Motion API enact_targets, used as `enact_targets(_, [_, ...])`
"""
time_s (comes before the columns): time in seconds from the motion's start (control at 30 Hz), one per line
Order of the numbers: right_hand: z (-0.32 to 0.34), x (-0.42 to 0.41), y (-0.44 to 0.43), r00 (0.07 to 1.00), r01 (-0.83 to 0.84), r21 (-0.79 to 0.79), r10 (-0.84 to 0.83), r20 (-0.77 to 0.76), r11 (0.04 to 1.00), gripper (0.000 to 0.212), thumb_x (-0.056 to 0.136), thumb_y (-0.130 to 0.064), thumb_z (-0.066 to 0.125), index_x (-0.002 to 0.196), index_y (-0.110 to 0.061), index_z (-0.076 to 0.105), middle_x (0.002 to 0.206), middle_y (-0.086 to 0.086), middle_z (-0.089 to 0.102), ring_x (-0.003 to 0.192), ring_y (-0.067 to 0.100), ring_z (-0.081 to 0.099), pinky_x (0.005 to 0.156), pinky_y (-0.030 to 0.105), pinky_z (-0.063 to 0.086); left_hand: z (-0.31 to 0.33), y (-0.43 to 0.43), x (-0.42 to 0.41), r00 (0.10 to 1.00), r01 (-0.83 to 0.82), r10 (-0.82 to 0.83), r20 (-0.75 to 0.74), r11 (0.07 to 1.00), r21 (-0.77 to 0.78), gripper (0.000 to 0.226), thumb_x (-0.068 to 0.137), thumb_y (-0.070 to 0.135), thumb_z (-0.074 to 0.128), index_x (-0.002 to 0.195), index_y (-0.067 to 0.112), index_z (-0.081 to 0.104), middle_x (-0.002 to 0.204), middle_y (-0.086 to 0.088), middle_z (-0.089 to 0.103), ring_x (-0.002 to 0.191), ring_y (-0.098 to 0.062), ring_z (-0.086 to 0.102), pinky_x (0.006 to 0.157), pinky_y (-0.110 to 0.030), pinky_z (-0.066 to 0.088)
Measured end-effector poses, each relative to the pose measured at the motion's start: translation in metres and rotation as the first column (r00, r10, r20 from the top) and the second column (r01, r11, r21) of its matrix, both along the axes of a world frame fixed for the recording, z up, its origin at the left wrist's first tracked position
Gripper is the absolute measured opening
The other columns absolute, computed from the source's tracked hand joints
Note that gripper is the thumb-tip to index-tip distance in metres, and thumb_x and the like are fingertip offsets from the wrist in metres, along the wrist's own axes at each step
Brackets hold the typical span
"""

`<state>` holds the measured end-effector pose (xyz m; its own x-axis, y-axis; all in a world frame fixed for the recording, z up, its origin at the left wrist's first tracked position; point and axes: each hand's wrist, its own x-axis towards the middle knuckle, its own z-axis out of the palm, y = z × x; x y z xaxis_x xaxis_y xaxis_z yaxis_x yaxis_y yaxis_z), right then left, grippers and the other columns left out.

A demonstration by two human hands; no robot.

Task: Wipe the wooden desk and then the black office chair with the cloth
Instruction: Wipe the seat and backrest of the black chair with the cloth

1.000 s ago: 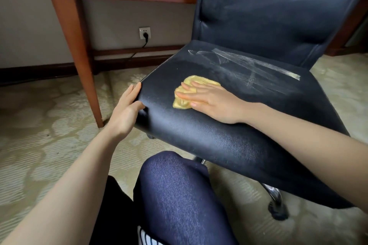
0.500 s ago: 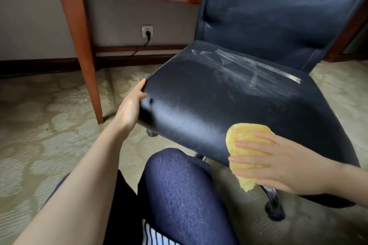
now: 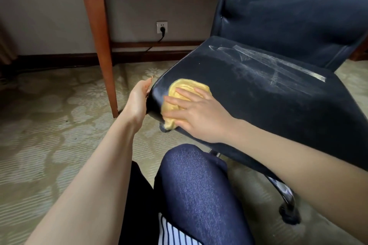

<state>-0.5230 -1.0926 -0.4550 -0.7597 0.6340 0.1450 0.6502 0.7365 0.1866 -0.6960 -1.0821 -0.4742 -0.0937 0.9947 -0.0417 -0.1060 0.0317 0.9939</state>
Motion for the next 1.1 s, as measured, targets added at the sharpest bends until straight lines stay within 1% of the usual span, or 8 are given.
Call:
enact_targets(0.13, [-0.007,-0.052,0.015,0.996,0.021,0.082,-0.028,0.086,0.996,0.035,0.097,-0.035,0.037,0.127,-0.044,0.052,0.152,-0.014,0.026,0.145,0.021,0.009,0.115,0.05,0.008,0.0,0.002,-0.001,0.996,-0.086,0.086,0.021,0.996,-0.023,0.049,0.099,0.031,0.038,0.062,0.024,0.067,0.05,0.01,0.061,0.044,-0.003,0.059,0.039,-0.017,0.044])
enact_targets(0.23, [-0.013,-0.062,0.016,0.988,0.005,0.129,-0.025,0.154,0.992,0.039,0.094,-0.031,0.041,0.131,-0.042,0.05,0.152,-0.01,0.026,0.145,0.025,0.005,0.114,0.054,0.005,-0.006,0.006,0.001,0.98,-0.183,0.188,0.058,0.98,-0.077,0.029,0.096,0.037,0.036,0.076,0.031,0.055,0.072,0.006,0.062,0.06,-0.009,0.062,0.055,-0.028,0.054])
enact_targets(0.37, [-0.014,-0.017,-0.003,0.97,-0.09,0.2,0.04,0.24,0.976,0.032,0.097,-0.037,0.037,0.124,-0.041,0.055,0.15,-0.009,0.032,0.145,0.024,0.012,0.114,0.052,0.011,-0.007,0.01,0.005,0.996,-0.089,0.088,-0.024,0.995,-0.034,0.033,0.098,0.034,0.036,0.079,0.028,0.062,0.064,0.013,0.07,0.053,0.001,0.064,0.046,-0.013,0.046])
enact_targets(0.43, [-0.015,0.016,-0.022,0.973,-0.127,0.248,0.072,0.221,0.961,0.03,0.094,-0.037,0.048,0.122,-0.037,0.059,0.148,-0.006,0.04,0.141,0.028,0.027,0.11,0.054,0.024,-0.006,0.009,0.011,0.995,-0.026,0.026,-0.096,1.0,-0.003,0.033,0.101,0.035,0.033,0.104,0.025,0.065,0.093,0.021,0.07,0.081,0.013,0.061,0.067,-0.002,0.041])
enact_targets(0.53, [-0.021,0.07,-0.048,0.98,-0.161,0.342,0.109,0.167,0.926,0.033,0.087,-0.033,0.062,0.12,-0.032,0.063,0.141,-0.001,0.05,0.131,0.032,0.043,0.104,0.055,0.034,-0.011,0.009,0.012,0.966,0.006,0.007,-0.258,0.999,0.048,0.047,0.102,0.034,0.027,0.146,0.017,0.03,0.146,0.01,0.034,0.126,-0.001,0.031,0.097,-0.017,0.019])
enact_targets(0.7, [-0.023,0.147,-0.081,0.945,-0.163,0.366,0.039,0.324,0.916,0.048,0.077,-0.037,0.071,0.124,-0.033,0.061,0.138,-0.001,0.052,0.128,0.034,0.047,0.103,0.056,0.034,-0.019,0.017,0.013,0.916,-0.074,0.068,-0.395,0.997,0.002,0.054,0.099,0.043,0.029,0.149,0.027,0.02,0.156,-0.004,0.02,0.142,-0.022,0.02,0.116,-0.039,0.013])
enact_targets(0.93, [-0.01,0.182,-0.089,0.937,-0.134,0.277,0.031,0.348,0.952,0.04,0.095,-0.04,0.038,0.131,-0.035,0.053,0.145,-0.003,0.045,0.133,0.033,0.041,0.101,0.056,0.036,-0.023,0.021,0.019,0.888,-0.126,0.113,-0.446,0.992,0.001,0.055,0.097,0.044,0.037,0.148,0.031,0.022,0.151,-0.01,0.024,0.137,-0.03,0.026,0.115,-0.043,0.018])
enact_targets(1.1, [-0.006,0.153,-0.068,0.962,-0.127,0.235,0.062,0.267,0.964,0.037,0.097,-0.04,0.036,0.13,-0.037,0.053,0.147,-0.004,0.041,0.136,0.031,0.037,0.103,0.055,0.036,-0.02,0.017,0.024,0.886,-0.16,0.145,-0.44,0.987,0.001,0.057,0.094,0.047,0.041,0.146,0.033,0.022,0.148,-0.008,0.023,0.136,-0.029,0.026,0.113,-0.042,0.019])
